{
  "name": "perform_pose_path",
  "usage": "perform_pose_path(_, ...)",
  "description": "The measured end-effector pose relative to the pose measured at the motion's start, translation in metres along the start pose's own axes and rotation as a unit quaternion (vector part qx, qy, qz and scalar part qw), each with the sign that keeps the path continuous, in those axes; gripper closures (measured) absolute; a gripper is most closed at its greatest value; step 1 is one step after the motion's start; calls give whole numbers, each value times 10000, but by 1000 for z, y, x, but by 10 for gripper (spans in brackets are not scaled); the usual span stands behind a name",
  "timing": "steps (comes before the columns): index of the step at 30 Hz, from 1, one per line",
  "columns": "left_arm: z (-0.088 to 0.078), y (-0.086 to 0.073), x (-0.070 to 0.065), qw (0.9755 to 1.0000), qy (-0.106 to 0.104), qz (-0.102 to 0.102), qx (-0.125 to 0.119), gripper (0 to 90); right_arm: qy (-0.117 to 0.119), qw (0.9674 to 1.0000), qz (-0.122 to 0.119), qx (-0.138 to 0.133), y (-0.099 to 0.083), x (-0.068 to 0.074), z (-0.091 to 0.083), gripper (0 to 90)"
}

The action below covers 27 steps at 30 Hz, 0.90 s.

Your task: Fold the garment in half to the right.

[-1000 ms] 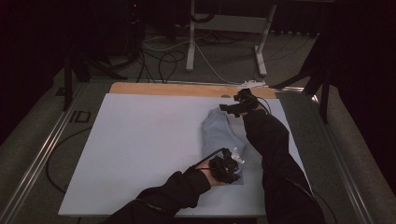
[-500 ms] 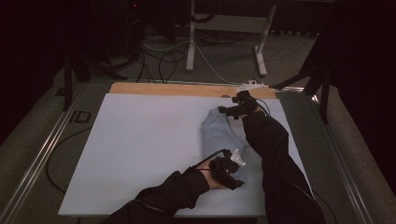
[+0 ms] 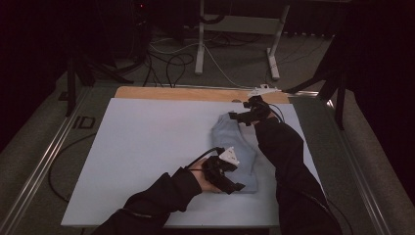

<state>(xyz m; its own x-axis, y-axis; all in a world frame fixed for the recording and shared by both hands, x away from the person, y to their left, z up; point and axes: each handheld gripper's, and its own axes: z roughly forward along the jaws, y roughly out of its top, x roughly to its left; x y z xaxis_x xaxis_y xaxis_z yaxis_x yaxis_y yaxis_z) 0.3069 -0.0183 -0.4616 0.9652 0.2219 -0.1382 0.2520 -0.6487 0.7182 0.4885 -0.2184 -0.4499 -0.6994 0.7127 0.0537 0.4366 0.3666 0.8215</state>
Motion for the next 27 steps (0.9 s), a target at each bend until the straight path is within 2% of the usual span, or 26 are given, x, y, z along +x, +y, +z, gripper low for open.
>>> perform_pose_path(2, -7, -4, 2, 9999, -99, 26, -15, 206, -66, 10000, -29, -11, 0, 2, 0, 109)
perform_pose_path(4, -13, -8, 3, 10000, 26, 45, 22, 186, -62, 10000, -11, -29, 0, 2, -1, 109)
perform_pose_path(7, -24, -15, 7, 9999, 92, 10, -45, 139, -47, 10000, -3, -55, 0, 4, 0, 108)
perform_pose_path(11, -38, -28, 12, 9994, 330, -50, -133, 11, -24, 9999, 13, -121, -1, 6, 0, 102)
perform_pose_path(14, -50, -40, 17, 9987, 445, -15, -248, 2, -1, 9999, 44, -162, -2, 8, 0, 98)
perform_pose_path(16, -57, -50, 21, 9986, 448, -20, -272, 2, 40, 9998, 42, -197, -2, 10, -1, 98)
perform_pose_path(18, -66, -61, 25, 9978, 576, -17, -326, 1, 39, 9999, -17, -136, -2, 11, -1, 98)
perform_pose_path(21, -80, -77, 34, 9961, 720, -288, -427, 1, 65, 9998, -12, -179, -3, 11, -2, 98)
perform_pose_path(24, -92, -93, 41, 9938, 864, -489, -493, 1, -64, 9998, -195, -4, -3, 12, -1, 98)
perform_pose_path(27, -103, -108, 47, 9910, 966, -743, -558, 1, -95, 9997, -193, 62, -5, 12, 2, 98)
